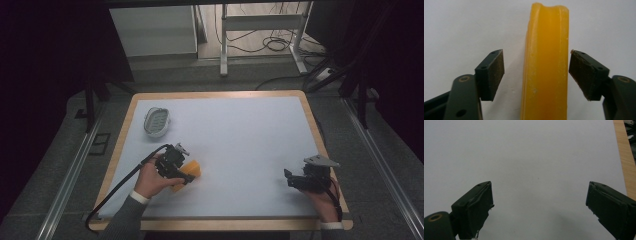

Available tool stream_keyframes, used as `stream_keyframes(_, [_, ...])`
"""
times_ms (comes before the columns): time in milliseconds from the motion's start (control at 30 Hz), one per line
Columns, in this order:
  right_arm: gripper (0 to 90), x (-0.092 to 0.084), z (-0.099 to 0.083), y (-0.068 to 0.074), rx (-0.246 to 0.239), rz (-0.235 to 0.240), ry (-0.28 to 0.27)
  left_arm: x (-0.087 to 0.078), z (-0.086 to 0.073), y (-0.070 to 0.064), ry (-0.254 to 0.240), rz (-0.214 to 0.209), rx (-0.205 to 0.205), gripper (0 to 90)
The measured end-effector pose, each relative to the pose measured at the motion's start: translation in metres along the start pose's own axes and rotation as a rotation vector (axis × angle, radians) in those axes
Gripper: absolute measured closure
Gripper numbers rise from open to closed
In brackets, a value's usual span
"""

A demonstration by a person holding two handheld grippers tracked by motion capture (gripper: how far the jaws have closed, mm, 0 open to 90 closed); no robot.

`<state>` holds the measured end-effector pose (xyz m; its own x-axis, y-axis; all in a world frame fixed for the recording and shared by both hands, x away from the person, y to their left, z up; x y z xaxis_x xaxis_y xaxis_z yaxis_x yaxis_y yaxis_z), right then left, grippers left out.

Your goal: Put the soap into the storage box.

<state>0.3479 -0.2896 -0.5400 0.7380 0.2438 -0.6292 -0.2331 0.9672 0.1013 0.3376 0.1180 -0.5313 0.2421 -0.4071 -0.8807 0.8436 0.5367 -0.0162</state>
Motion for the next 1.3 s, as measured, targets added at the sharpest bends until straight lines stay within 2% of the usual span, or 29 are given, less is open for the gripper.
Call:
stream_keyframes(167, [7.3,0.0,0.0,0.0,-0.002,-0.002,0.0,0.006,-0.001,-0.002,0.019,-0.012,0.006,35.2])
stream_keyframes(267, [7.3,0.001,-0.001,0.0,-0.008,-0.014,0.002,0.009,-0.002,-0.002,0.032,-0.011,0.008,43.3])
stream_keyframes(333, [7.3,0.001,-0.001,-0.001,-0.007,-0.016,0.002,0.013,-0.003,-0.004,0.056,-0.009,0.015,53.7])
stream_keyframes(433, [7.3,0.0,-0.001,-0.001,-0.007,-0.018,0.0,0.013,-0.004,-0.004,0.063,0.014,0.021,59.1])
stream_keyframes(667, [7.3,0.0,-0.001,-0.002,-0.005,-0.023,0.0,0.012,-0.004,-0.003,0.057,0.019,0.011,60.5])
stream_keyframes(833, [7.3,-0.001,-0.001,-0.003,-0.006,-0.025,-0.002,0.009,-0.006,-0.001,0.046,0.0,-0.001,60.8])
stream_keyframes(1133, [7.3,-0.001,0.0,-0.003,-0.008,-0.029,-0.005,-0.009,-0.006,0.007,-0.009,0.0,-0.023,60.8])
stream_keyframes(1300, [7.3,-0.001,0.0,-0.003,-0.009,-0.03,-0.007,-0.017,-0.006,0.013,-0.024,0.001,-0.04,60.8])
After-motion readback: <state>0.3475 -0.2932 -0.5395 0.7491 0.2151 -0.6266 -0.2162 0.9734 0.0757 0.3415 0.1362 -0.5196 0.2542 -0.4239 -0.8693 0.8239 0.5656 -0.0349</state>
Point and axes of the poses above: each handheld gripper's, and its own axes: x roughly forward along the jaws, z roughly out of its top, y roughly to its left, the point moved 5 cm from there along x, roughly forward along the jaws, and after that the axes turned 13 degrees about x, right-handed, at the moved point
